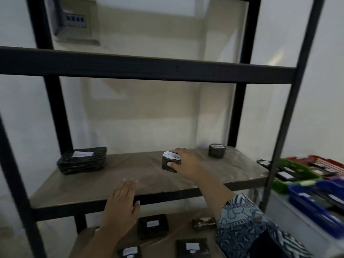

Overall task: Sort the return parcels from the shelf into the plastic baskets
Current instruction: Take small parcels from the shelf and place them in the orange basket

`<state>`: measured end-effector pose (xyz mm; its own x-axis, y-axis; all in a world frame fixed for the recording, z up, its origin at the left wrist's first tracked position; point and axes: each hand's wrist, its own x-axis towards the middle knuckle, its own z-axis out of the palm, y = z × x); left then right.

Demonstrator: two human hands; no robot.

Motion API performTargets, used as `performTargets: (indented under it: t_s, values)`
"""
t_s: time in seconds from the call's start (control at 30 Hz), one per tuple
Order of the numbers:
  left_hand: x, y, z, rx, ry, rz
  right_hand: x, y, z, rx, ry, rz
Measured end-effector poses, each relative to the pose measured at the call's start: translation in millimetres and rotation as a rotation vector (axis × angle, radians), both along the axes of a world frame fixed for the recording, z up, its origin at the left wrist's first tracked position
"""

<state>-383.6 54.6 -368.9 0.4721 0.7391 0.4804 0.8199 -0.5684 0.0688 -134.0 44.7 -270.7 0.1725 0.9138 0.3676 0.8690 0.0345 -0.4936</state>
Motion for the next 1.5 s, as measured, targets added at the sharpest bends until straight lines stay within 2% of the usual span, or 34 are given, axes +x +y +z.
performTargets:
  t_s: [0.13, 0.3, 0.57, 0.83, 1.13, 1.3, 1.5]
  values:
    - [63.8, -28.0, 6.0, 0.002, -0.021, -0.079, 65.7, -56.7, -1.8, -0.016, 0.045, -0.1]
    - [156.0, -78.7, 8.6, 0.019, -0.038, -0.206, 151.4, -144.4, -4.0, -0.051, -0.01, -0.241]
    - [309.1, -181.6, -6.1, -0.076, -0.1, -0.408, 288.3, -294.4, -12.5, -0.093, -0.016, -0.443]
    - [434.5, -249.4, -22.6, -0.158, 0.016, -0.591, 391.0, -390.8, -20.0, -0.133, 0.048, -0.625]
    - [578.7, -251.1, -38.9, -0.244, -0.023, -0.729, 496.7, -422.8, -45.4, -0.129, 0.077, -0.79]
    - [678.5, -227.9, -57.0, -0.332, -0.008, -0.81, 576.9, -410.6, -57.4, -0.191, 0.066, -0.865]
    - [782.0, -193.6, -66.0, -0.323, -0.027, -0.884, 671.7, -377.7, -63.4, -0.182, 0.068, -0.88]
